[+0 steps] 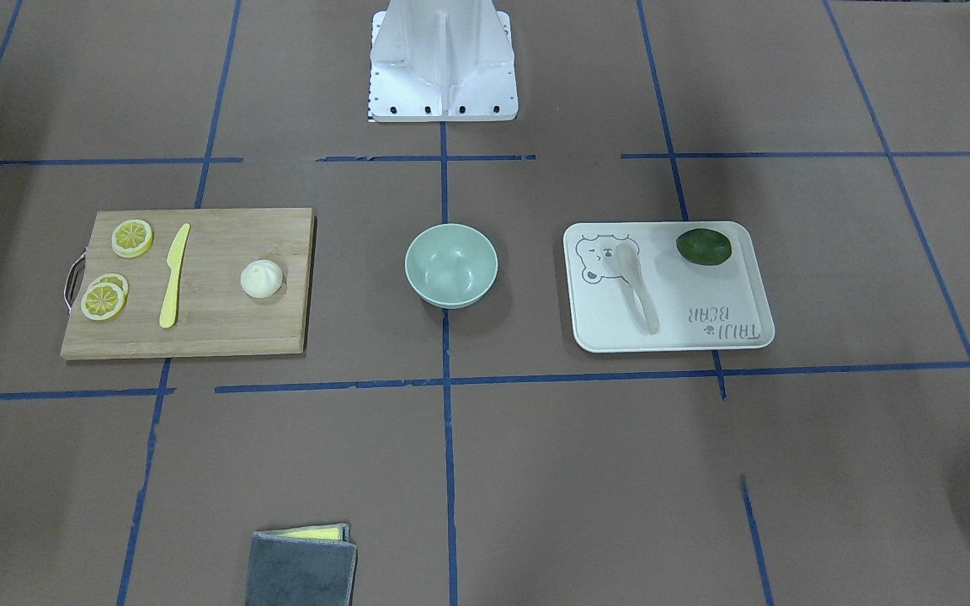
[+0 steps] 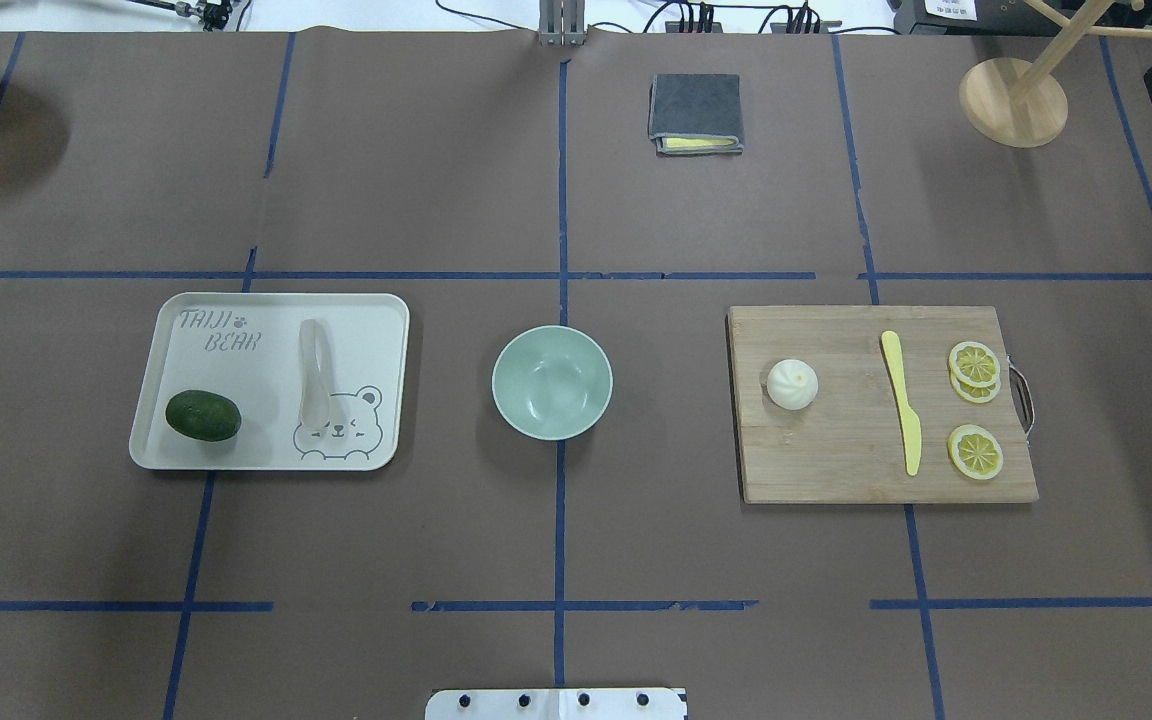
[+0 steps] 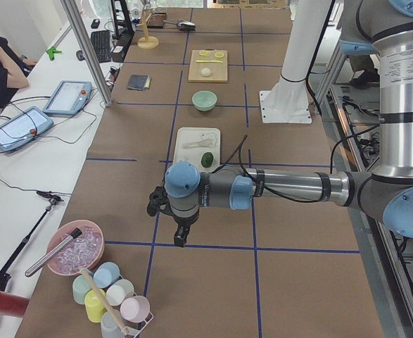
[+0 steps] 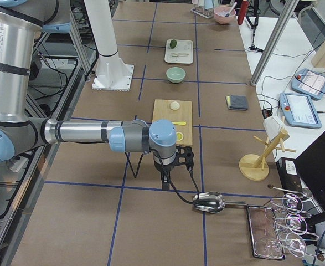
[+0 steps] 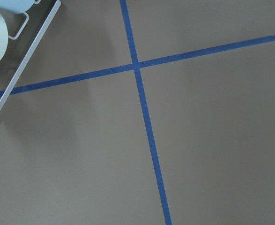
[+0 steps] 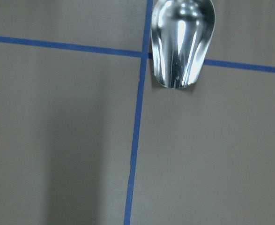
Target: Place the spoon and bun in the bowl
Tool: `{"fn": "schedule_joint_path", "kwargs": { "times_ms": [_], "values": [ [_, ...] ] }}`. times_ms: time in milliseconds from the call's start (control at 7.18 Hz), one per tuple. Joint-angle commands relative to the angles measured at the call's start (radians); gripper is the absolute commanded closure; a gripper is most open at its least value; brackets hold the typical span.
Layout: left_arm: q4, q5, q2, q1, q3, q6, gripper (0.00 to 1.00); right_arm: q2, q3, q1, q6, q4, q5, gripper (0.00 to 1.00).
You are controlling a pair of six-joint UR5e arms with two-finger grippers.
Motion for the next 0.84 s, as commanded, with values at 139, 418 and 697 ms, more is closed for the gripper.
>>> {"fn": "schedule_joint_path", "kwargs": {
  "times_ms": [139, 418, 697],
  "values": [
    [-0.144, 0.004, -0.083, 0.138, -0.014, -0.004, 0.00, 0.132, -0.010, -0.070, 0.019, 0.001, -0.007, 0.00],
    [-0.237, 0.000, -0.204, 0.146, -0.002, -0.010, 0.00, 0.138, -0.006, -0.074, 0.054, 0.001, -0.002, 0.00],
    [-0.530, -0.001, -0.262, 0.172, 0.012, -0.015, 0.00, 0.152, -0.006, -0.079, 0.056, 0.001, -0.002, 0.00]
  ]
}}
